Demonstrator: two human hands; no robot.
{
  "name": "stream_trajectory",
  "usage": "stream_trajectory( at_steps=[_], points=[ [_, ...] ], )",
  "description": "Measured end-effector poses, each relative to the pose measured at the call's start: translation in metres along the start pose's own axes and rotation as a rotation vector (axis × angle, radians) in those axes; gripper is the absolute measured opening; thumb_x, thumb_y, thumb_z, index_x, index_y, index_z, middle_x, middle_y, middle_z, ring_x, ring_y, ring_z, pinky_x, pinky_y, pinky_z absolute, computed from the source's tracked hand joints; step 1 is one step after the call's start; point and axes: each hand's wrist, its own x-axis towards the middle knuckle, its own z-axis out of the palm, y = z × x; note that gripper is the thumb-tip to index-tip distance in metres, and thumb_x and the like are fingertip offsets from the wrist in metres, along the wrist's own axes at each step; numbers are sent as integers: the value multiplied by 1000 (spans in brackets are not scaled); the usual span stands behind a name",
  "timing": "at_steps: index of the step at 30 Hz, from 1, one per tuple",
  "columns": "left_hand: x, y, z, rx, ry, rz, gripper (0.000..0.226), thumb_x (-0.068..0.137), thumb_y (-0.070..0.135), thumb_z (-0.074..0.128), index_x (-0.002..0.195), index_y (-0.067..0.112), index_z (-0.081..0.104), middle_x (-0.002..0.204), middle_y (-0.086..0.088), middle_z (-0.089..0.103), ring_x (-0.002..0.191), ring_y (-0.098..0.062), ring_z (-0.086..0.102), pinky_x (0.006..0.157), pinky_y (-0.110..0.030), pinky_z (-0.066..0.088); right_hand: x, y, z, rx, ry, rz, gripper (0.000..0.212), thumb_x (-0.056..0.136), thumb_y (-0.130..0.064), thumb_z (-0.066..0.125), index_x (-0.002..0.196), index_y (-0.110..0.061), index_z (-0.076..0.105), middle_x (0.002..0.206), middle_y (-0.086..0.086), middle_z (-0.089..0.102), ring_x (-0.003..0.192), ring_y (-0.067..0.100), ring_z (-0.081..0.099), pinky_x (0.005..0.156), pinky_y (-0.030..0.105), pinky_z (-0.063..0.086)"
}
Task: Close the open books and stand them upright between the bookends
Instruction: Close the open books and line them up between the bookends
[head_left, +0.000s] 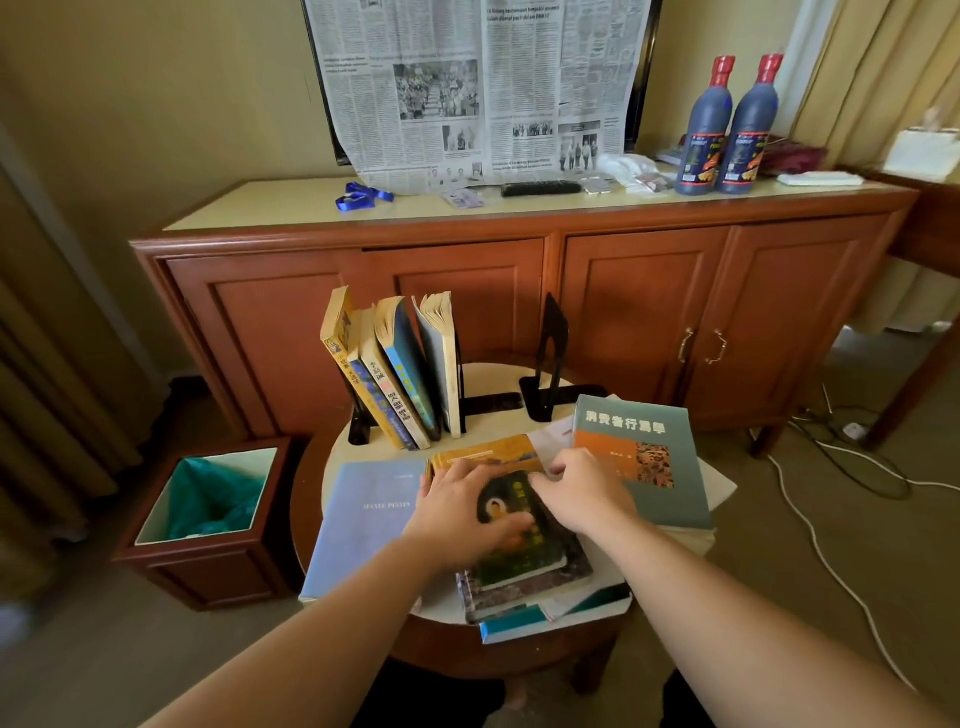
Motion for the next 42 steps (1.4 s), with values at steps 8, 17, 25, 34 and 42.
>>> stream_trajectory(
  at_steps=[8, 17, 25, 34, 42],
  points=[
    [16, 27, 0, 29, -53, 28, 70, 91, 59, 65, 151, 32, 44, 151, 4, 43, 146, -24, 30, 125, -55, 22, 5, 57, -20, -45, 281, 88, 23, 92, -50, 70, 101, -32, 59, 108, -5, 64, 101, 19, 57, 86, 42, 56],
    [80, 108, 21, -79, -147, -12, 54, 99, 42, 59, 147, 19, 47, 137, -7, 62, 119, -25, 60, 90, -36, 54, 21, 118, -52, 78, 239, 352, 77, 79, -63, 79, 135, -21, 45, 132, 9, 48, 125, 32, 51, 93, 48, 53],
    [129, 138, 43, -540, -178, -220, 19, 97, 13, 68, 110, 15, 54, 97, -3, 63, 95, -15, 62, 72, -26, 57, 44, 138, -47, 201, 124, 310, 67, 79, -59, 81, 131, -24, 58, 124, 1, 64, 116, 24, 62, 86, 38, 55],
    [141, 127, 29, -1144, -289, -492, 31, 91, 7, 75, 120, 7, 64, 112, -17, 74, 108, -34, 70, 100, -47, 56, 28, 146, -55, 398, 205, 237, 68, 84, -61, 76, 136, -23, 53, 115, -10, 55, 104, 12, 56, 83, 30, 51],
    [115, 125, -20, -1231, -324, -195, 54, 82, 16, 78, 134, 15, 63, 119, -17, 74, 104, -37, 72, 69, -45, 60, 22, 110, -61, 461, 254, 42, 111, 64, -96, 57, 154, -35, 35, 147, -9, 51, 136, 18, 50, 105, 44, 51]
  ],
)
